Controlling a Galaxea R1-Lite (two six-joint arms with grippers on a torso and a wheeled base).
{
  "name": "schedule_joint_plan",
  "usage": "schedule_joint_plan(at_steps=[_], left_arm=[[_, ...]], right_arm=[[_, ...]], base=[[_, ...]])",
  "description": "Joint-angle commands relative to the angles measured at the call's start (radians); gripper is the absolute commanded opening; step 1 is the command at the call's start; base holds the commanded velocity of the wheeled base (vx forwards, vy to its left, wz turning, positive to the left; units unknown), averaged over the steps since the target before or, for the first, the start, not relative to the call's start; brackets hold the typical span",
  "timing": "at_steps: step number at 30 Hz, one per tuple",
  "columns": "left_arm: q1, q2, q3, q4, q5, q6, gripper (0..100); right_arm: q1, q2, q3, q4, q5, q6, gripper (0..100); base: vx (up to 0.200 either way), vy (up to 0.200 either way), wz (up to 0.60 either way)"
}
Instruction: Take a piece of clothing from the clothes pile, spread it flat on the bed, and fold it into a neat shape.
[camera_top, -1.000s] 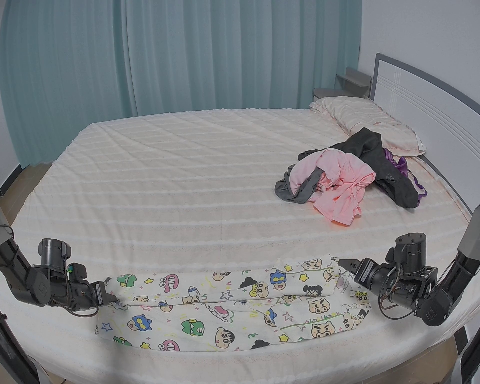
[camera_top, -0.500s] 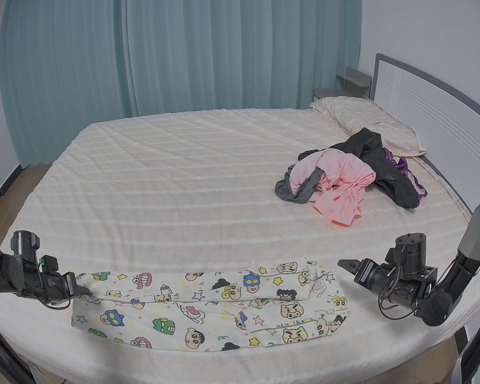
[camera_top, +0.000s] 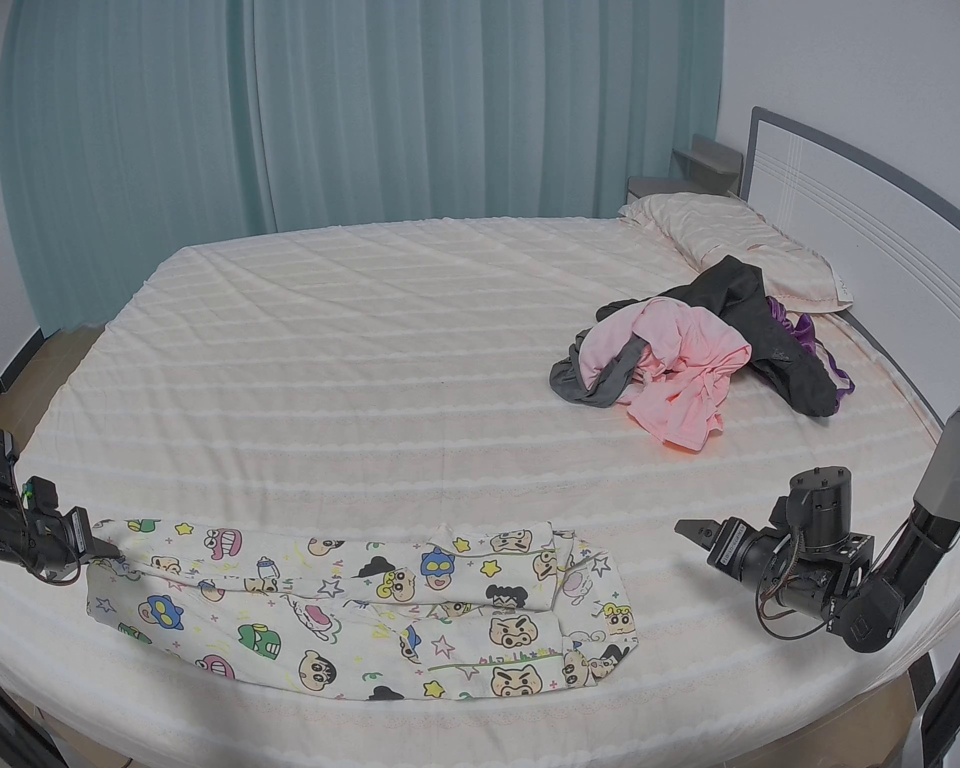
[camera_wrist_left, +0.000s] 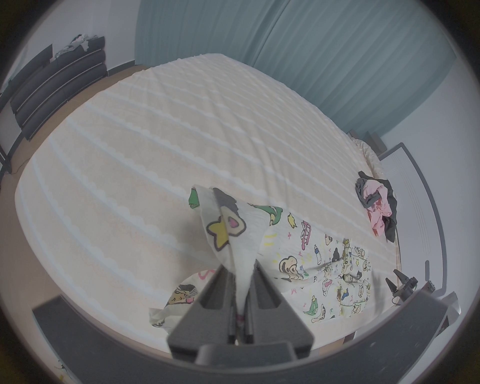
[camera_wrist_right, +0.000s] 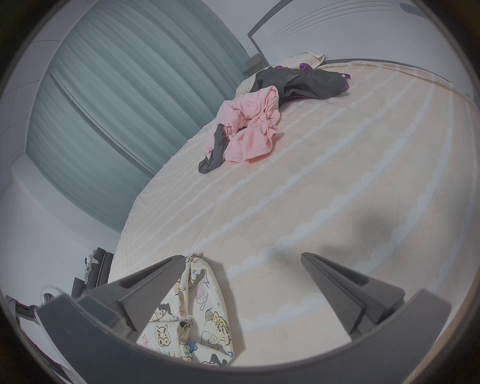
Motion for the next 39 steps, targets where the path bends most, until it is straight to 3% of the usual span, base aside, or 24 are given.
schedule_joint_plan(at_steps=[1,5,11,12,14,15,16,18,28,39], left_arm=[[-0.133,-0.079,-0.008,0.026,0.039,-0.050,0],[-0.331,-0.153,-0.013,0.034,0.140,-0.200,0],[-0.681,-0.161,-0.040,0.023,0.401,-0.392,0],[-0.706,-0.159,-0.042,0.021,0.415,-0.402,0],[-0.830,-0.147,-0.062,0.014,0.475,-0.459,0],[-0.830,-0.147,-0.062,0.014,0.475,-0.459,0],[-0.943,-0.107,-0.098,0.012,0.524,-0.520,0],[-1.034,-0.064,-0.146,0.018,0.565,-0.573,0],[-1.273,0.140,-0.371,0.090,0.600,-0.626,0],[-1.362,0.244,-0.533,0.116,0.585,-0.657,0]], right_arm=[[0.000,0.002,0.000,-0.001,-0.001,0.000,100],[0.000,0.002,-0.002,-0.001,-0.001,0.000,100],[0.000,0.000,0.000,-0.001,-0.001,0.000,100],[0.000,0.000,0.000,-0.001,-0.001,0.000,100],[0.000,0.000,-0.002,-0.001,-0.001,0.000,100],[0.000,0.000,-0.002,-0.001,-0.001,0.000,100],[0.000,0.000,-0.002,-0.001,-0.001,0.000,100],[0.000,0.000,0.000,-0.001,-0.001,-0.002,100],[0.000,0.003,-0.002,-0.001,-0.001,-0.002,100],[0.000,0.003,-0.003,-0.001,-0.001,-0.002,100]], base=[[0.000,0.000,0.00],[0.000,0.000,0.00],[0.000,0.000,0.00],[0.000,0.000,0.00],[0.000,0.000,0.00],[0.000,0.000,0.00],[0.000,0.000,0.00],[0.000,0.000,0.00],[0.000,0.000,0.00],[0.000,0.000,0.00]])
